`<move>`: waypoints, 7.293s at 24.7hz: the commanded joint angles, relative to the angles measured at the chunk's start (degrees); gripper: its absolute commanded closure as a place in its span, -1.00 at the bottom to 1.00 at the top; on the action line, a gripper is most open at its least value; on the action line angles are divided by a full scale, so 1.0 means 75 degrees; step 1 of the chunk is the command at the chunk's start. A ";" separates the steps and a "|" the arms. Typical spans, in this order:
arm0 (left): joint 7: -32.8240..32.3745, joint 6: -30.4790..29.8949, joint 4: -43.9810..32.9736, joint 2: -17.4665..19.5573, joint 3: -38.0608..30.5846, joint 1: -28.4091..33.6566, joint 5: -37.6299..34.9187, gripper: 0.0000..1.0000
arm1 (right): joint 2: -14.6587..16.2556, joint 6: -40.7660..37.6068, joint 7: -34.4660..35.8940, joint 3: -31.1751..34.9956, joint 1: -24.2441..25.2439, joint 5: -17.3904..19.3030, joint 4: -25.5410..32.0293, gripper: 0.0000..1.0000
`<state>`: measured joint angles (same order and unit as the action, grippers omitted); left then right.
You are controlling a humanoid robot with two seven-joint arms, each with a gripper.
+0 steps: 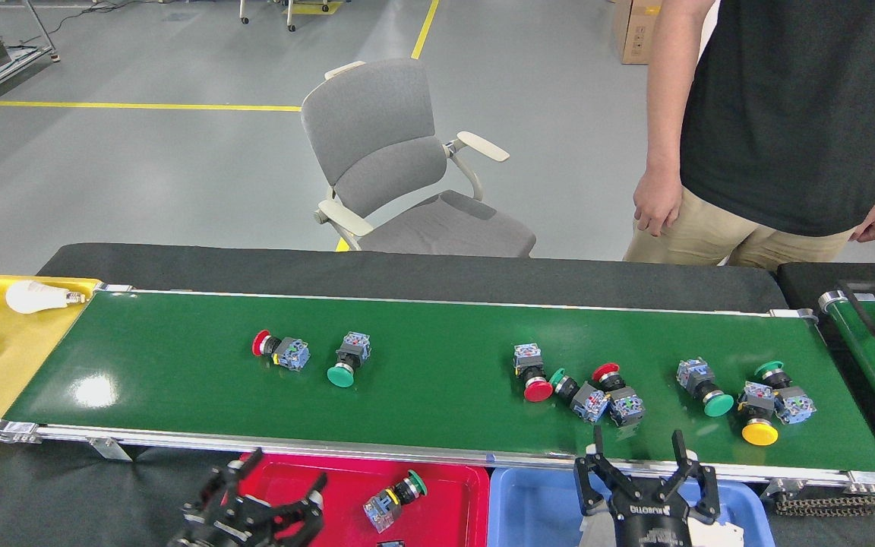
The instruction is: Pick switch part from conveyor to tray
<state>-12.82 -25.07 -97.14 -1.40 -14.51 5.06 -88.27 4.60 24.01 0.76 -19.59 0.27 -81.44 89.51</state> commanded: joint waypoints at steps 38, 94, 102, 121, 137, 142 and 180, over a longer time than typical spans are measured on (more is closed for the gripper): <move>0.1181 0.1914 0.6167 0.0562 0.0633 -0.4085 0.0027 0.20 | -0.1258 -0.2720 -0.0641 -0.1583 -0.2416 0.0417 -0.1917 0.97; 0.0642 0.2288 0.5042 0.0257 0.1723 -0.4061 -0.0184 -1.00 | -0.1820 0.1323 -0.0969 -0.1771 -0.2461 0.0019 -0.2783 0.87; 0.0935 0.2804 0.6167 0.0410 0.1688 -0.4378 -0.0090 0.24 | -0.1808 0.1088 -0.0898 -0.2017 -0.2379 -0.0016 -0.2337 0.97; 0.1791 -0.2657 0.1023 0.0890 0.1547 -0.0663 0.0144 -1.00 | -0.0507 0.1932 -0.0465 -0.4139 -0.0211 -0.0473 0.0909 -1.00; 0.1814 0.0636 0.0870 0.0422 -0.0328 0.0134 0.0144 -1.00 | 0.1918 -0.3822 0.0988 0.3104 0.2285 0.2773 0.1460 -1.00; 0.1779 0.0577 0.0859 0.0422 0.0012 0.0040 0.0098 -1.00 | 0.1004 -0.5416 0.0367 0.4627 0.2847 0.2773 0.1518 -1.00; 0.0783 0.2242 0.5265 0.1054 0.0833 -0.3546 0.0906 0.76 | 0.0735 -0.5392 0.0262 0.4885 0.2566 0.2773 0.1213 -1.00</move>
<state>-7.55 -5.92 -56.81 6.62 -8.48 -21.35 -81.98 10.13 -16.60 2.56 16.55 19.68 -60.81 98.06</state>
